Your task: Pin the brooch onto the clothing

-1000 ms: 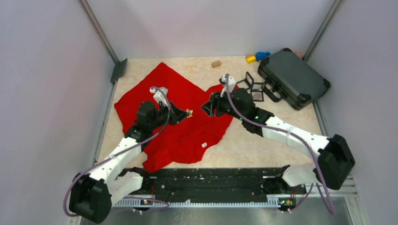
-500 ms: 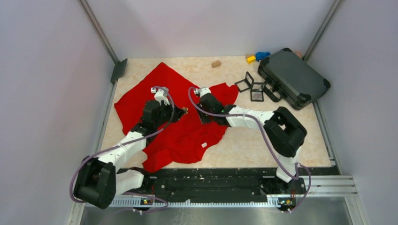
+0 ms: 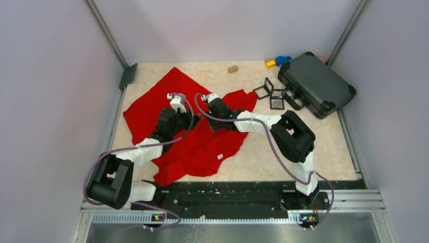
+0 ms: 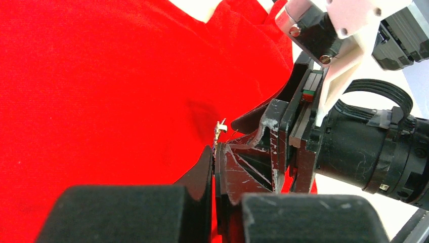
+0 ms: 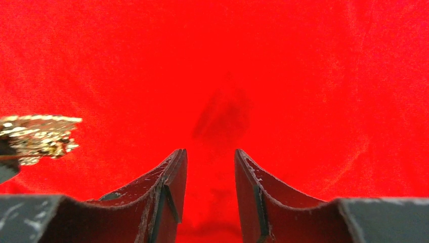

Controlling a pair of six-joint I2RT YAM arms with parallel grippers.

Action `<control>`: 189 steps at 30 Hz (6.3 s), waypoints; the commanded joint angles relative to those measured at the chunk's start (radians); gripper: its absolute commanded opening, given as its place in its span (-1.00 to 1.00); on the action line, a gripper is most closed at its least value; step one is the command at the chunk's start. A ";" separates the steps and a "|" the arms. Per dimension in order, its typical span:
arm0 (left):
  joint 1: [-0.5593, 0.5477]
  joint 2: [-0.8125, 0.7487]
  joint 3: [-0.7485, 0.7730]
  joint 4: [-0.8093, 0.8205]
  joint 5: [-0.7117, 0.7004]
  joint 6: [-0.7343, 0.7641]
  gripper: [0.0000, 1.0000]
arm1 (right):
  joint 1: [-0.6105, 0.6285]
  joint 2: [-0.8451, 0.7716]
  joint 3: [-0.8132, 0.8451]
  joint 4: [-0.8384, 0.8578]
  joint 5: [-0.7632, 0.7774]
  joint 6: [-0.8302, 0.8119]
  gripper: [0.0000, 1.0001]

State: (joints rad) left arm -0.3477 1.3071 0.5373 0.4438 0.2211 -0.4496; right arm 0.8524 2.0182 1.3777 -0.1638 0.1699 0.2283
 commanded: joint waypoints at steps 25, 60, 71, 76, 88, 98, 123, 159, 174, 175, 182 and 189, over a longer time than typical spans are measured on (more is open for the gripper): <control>0.001 0.023 -0.053 0.125 0.030 0.038 -1.00 | -0.019 0.047 0.007 -0.031 0.034 0.058 -0.88; -0.080 0.310 0.053 0.163 -0.042 -0.049 -1.00 | -0.019 -0.133 -0.182 0.201 0.017 0.098 -1.00; -0.115 0.338 0.100 0.091 -0.084 -0.025 -1.00 | -0.019 -0.175 -0.228 0.274 -0.009 0.105 -1.00; -0.121 0.352 0.122 0.053 -0.103 -0.019 -1.00 | -0.019 -0.187 -0.246 0.299 -0.024 0.096 -1.00; -0.148 0.371 0.164 -0.020 -0.148 0.012 -1.00 | -0.018 -0.208 -0.274 0.338 -0.049 0.077 -1.00; -0.153 0.397 0.192 -0.050 -0.142 0.018 -1.00 | -0.002 -0.208 -0.278 0.334 -0.059 0.025 -1.00; -0.151 0.405 0.178 0.003 -0.081 -0.001 -1.00 | 0.005 -0.167 -0.344 0.404 -0.164 -0.004 -1.00; -0.119 0.278 0.154 -0.135 -0.110 0.024 -1.00 | -0.016 -0.235 -0.415 0.428 0.051 0.085 -1.00; -0.120 0.330 0.173 -0.117 -0.039 -0.023 -1.00 | -0.010 -0.255 -0.432 0.480 -0.055 0.036 -1.00; -0.121 0.330 0.173 -0.116 -0.037 -0.023 -1.00 | -0.008 -0.252 -0.430 0.480 -0.062 0.032 -1.00; -0.120 0.337 0.176 -0.119 -0.038 -0.018 -1.00 | 0.003 -0.244 -0.428 0.489 -0.089 0.014 -1.00; -0.120 0.346 0.182 -0.123 -0.038 -0.017 -1.00 | 0.015 -0.242 -0.427 0.491 -0.112 -0.009 -1.00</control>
State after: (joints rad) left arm -0.4690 1.6348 0.6937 0.3172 0.1684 -0.4690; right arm 0.8490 1.8133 0.9485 0.2790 0.0910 0.2447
